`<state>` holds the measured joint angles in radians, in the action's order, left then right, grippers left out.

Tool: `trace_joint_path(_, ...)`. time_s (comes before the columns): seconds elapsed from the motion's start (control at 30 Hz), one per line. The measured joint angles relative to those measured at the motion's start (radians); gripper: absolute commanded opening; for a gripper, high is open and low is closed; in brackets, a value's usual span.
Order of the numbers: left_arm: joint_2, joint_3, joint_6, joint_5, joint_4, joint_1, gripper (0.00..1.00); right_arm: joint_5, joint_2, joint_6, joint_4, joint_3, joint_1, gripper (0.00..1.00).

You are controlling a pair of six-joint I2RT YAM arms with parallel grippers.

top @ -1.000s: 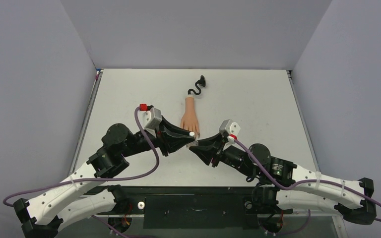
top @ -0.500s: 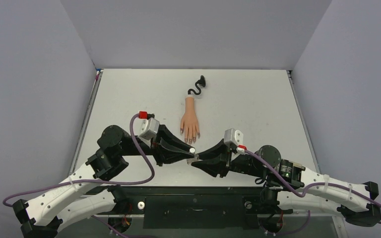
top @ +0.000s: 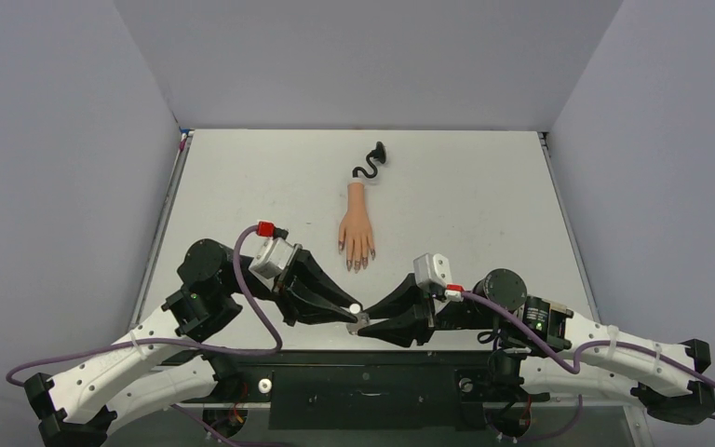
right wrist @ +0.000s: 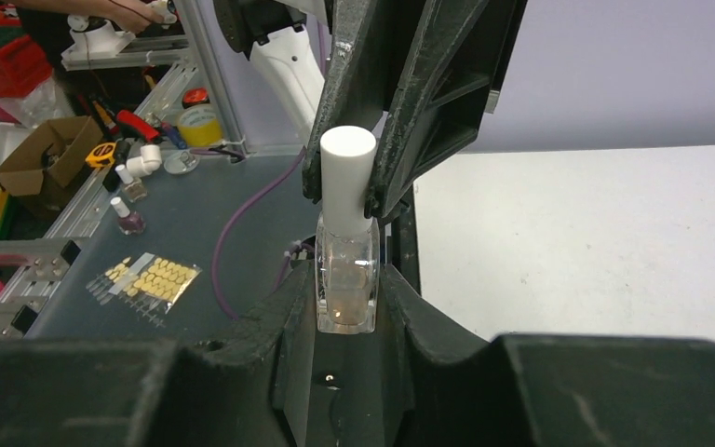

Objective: Paint the nails

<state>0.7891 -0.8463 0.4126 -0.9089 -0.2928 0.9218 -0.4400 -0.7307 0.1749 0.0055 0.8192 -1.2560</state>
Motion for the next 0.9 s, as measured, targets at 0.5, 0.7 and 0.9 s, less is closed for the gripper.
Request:
trace_joint_path(0.5, -0.024, 0.013, 0.032, -0.013, 0.022, 0.001, 0.72, -0.036, 0.000, -0.007, 0.011, 0.026, 0.001, 0.00)
trace_joint_path(0.7, -0.078, -0.043, -0.017, 0.082, 0.170, 0.001, 0.70, 0.004, 0.031, 0.006, 0.023, -0.004, 0.001, 0.00)
trace_joint_path(0.9, -0.085, -0.156, -0.117, 0.232, 0.375, 0.001, 0.58, 0.147, 0.040, 0.025, 0.022, -0.019, 0.001, 0.00)
